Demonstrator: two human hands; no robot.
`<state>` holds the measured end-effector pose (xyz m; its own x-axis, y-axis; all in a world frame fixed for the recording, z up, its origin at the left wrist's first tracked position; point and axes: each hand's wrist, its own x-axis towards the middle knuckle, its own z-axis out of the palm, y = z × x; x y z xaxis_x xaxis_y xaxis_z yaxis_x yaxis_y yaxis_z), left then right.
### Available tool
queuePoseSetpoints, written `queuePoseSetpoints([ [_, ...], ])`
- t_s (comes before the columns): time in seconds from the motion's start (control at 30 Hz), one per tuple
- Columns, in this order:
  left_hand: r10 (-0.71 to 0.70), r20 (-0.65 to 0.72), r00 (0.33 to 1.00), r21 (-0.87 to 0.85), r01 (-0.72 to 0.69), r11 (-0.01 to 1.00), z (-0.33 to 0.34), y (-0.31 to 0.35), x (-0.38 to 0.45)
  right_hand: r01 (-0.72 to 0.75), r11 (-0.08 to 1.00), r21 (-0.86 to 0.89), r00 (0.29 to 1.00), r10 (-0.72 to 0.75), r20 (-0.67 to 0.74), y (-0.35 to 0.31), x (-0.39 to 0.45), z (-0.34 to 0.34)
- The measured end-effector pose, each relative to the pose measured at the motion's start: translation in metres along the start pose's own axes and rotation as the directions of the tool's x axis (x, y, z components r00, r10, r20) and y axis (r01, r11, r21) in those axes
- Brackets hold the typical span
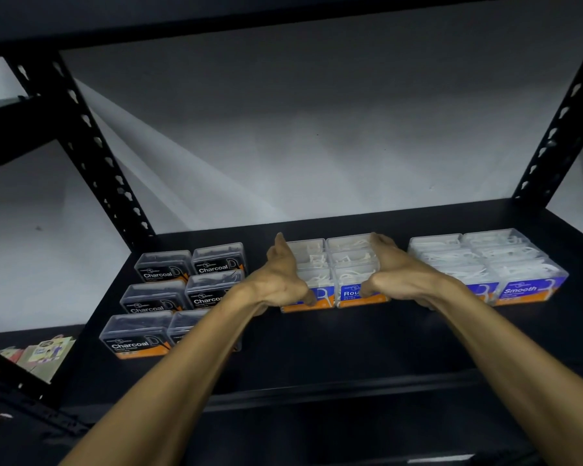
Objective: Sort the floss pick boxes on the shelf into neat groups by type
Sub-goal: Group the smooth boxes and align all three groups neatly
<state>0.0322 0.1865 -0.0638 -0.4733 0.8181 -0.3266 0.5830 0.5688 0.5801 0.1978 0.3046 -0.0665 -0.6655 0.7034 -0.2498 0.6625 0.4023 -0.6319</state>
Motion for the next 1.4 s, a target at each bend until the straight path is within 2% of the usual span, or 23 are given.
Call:
queuePoseSetpoints([
  [0.83, 0.014, 0.004, 1.000, -0.007, -0.013, 1.000, 0.008, -0.003, -0.009, 0.025, 1.000, 0.003, 1.000, -0.025, -0.009, 0.003, -0.017, 0.002],
  [1.4, 0.014, 0.027, 1.000, -0.004, -0.014, 1.000, 0.002, 0.000, -0.010, 0.022, 0.998, -0.064, 0.999, -0.020, 0.034, 0.002, -0.016, 0.000],
])
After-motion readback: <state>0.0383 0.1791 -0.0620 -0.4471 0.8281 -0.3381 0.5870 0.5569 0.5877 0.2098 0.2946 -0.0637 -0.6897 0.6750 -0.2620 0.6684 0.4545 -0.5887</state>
